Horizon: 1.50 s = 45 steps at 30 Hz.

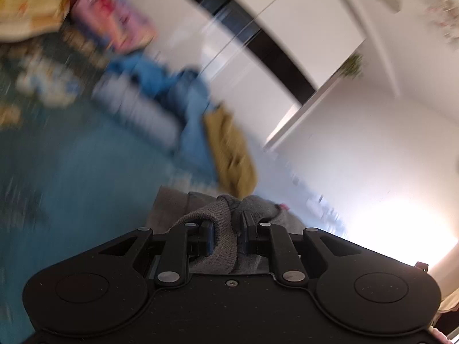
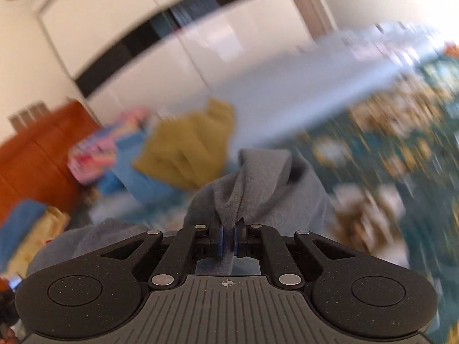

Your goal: Fold clothes

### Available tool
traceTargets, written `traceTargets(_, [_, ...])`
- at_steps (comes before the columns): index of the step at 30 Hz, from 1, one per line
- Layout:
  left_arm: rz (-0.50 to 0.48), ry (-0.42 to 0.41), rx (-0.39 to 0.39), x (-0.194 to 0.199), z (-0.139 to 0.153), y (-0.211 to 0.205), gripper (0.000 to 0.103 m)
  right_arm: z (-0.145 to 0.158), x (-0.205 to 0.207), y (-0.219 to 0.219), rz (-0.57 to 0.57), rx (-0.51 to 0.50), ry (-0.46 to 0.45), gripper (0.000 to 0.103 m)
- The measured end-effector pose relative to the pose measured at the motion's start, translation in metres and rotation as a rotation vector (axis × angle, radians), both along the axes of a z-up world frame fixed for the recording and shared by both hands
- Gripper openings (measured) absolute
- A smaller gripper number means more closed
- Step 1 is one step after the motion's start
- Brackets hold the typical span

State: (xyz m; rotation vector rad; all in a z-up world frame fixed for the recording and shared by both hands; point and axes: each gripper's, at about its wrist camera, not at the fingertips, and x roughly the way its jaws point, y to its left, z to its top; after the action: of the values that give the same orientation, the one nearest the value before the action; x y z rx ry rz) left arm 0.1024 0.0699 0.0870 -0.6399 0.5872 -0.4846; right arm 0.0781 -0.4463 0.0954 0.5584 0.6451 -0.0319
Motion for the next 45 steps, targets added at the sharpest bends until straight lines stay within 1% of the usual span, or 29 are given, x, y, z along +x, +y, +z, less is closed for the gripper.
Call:
traceTargets(1, [-0.008,0.046,0.009,-0.007,-0.014,-0.003,0.014,-0.018,-0.008,0.000,-0.013,0.019,0.039,0.005])
traceTargets(2, [-0.011,0.073,0.013,-0.012,-0.024,-0.005,0.014,-0.033,-0.015,0.001,-0.025,0.041,0.067,0.005])
traceTargets(4, [-0.011,0.101,0.016,-0.021,-0.035,-0.007,0.014,-0.048,-0.028,-0.001,-0.047,0.073,0.085,0.006])
traceTargets(6, [-0.002,0.103,0.015,-0.023,-0.035,-0.005,0.015,-0.040,-0.034,-0.005,-0.068,0.070,0.085,0.008])
traceTargets(7, [0.004,0.098,0.017,-0.022,-0.032,-0.004,0.018,-0.036,-0.037,-0.006,-0.071,0.062,0.079,0.010])
traceTargets(8, [0.011,0.094,0.021,-0.021,-0.029,-0.002,0.024,-0.031,-0.039,-0.007,-0.068,0.046,0.072,0.013])
traceTargets(9, [0.018,0.091,0.026,-0.020,-0.025,0.000,0.028,-0.027,-0.040,-0.006,-0.069,0.020,0.065,0.017])
traceTargets(11, [0.023,0.087,0.025,-0.017,-0.024,0.001,0.040,-0.013,-0.046,-0.004,-0.069,-0.033,0.047,0.021])
traceTargets(13, [0.021,0.103,0.027,-0.012,-0.027,0.000,0.047,-0.002,-0.044,-0.006,-0.064,-0.073,0.031,0.026])
traceTargets(14, [0.019,0.115,0.035,-0.009,-0.029,-0.001,0.048,0.001,-0.038,-0.006,-0.057,-0.087,0.028,0.032])
traceTargets(15, [0.018,0.125,0.042,-0.005,-0.032,-0.003,0.048,0.003,-0.030,-0.006,-0.049,-0.101,0.026,0.036])
traceTargets(16, [0.016,0.135,0.050,-0.001,-0.034,-0.004,0.051,0.005,-0.023,-0.006,-0.041,-0.116,0.025,0.037])
traceTargets(17, [0.017,0.140,0.047,0.002,-0.036,-0.004,0.054,0.007,-0.013,-0.005,-0.031,-0.132,0.027,0.041])
traceTargets(18, [0.018,0.144,0.041,0.006,-0.037,-0.004,0.055,0.008,-0.001,-0.002,-0.016,-0.154,0.035,0.049])
traceTargets(19, [0.020,0.147,0.034,0.009,-0.039,-0.004,0.057,0.008,0.011,0.000,0.002,-0.179,0.046,0.053])
traceTargets(20, [0.023,0.152,0.028,0.013,-0.040,-0.004,0.060,0.008,0.024,0.004,0.023,-0.211,0.059,0.055])
traceTargets(23, [0.025,0.162,0.031,0.026,-0.040,-0.006,0.064,0.002,0.067,0.015,0.071,-0.318,0.110,0.055])
traceTargets(25, [0.019,0.166,0.037,0.034,-0.041,-0.008,0.068,-0.005,0.095,0.018,0.087,-0.359,0.144,0.056])
traceTargets(28, [0.017,0.175,0.037,0.043,-0.041,-0.011,0.068,-0.014,0.132,0.022,0.112,-0.401,0.172,0.056])
traceTargets(31, [0.016,0.188,0.040,0.050,-0.044,-0.012,0.070,-0.024,0.162,0.027,0.142,-0.420,0.200,0.056])
traceTargets(35, [0.019,0.209,0.044,0.054,-0.049,-0.012,0.072,-0.039,0.180,0.033,0.164,-0.438,0.232,0.053])
traceTargets(36, [0.021,0.213,0.041,0.055,-0.051,-0.012,0.073,-0.042,0.181,0.033,0.165,-0.436,0.238,0.048])
traceTargets(37, [0.022,0.216,0.039,0.055,-0.052,-0.011,0.073,-0.045,0.181,0.032,0.158,-0.445,0.244,0.038])
traceTargets(38, [0.024,0.220,0.037,0.056,-0.053,-0.011,0.074,-0.046,0.180,0.031,0.145,-0.460,0.250,0.021])
traceTargets(39, [0.026,0.223,0.035,0.057,-0.054,-0.012,0.074,-0.045,0.178,0.026,0.125,-0.444,0.246,0.012])
traceTargets(40, [0.027,0.225,0.035,0.057,-0.054,-0.012,0.074,-0.042,0.175,0.019,0.101,-0.411,0.237,0.009])
traceTargets(41, [0.027,0.225,0.038,0.057,-0.054,-0.013,0.075,-0.040,0.172,0.012,0.078,-0.377,0.228,0.008])
traceTargets(45, [0.031,0.224,0.038,0.056,-0.052,-0.014,0.075,-0.011,0.137,-0.019,-0.076,-0.274,0.106,0.007])
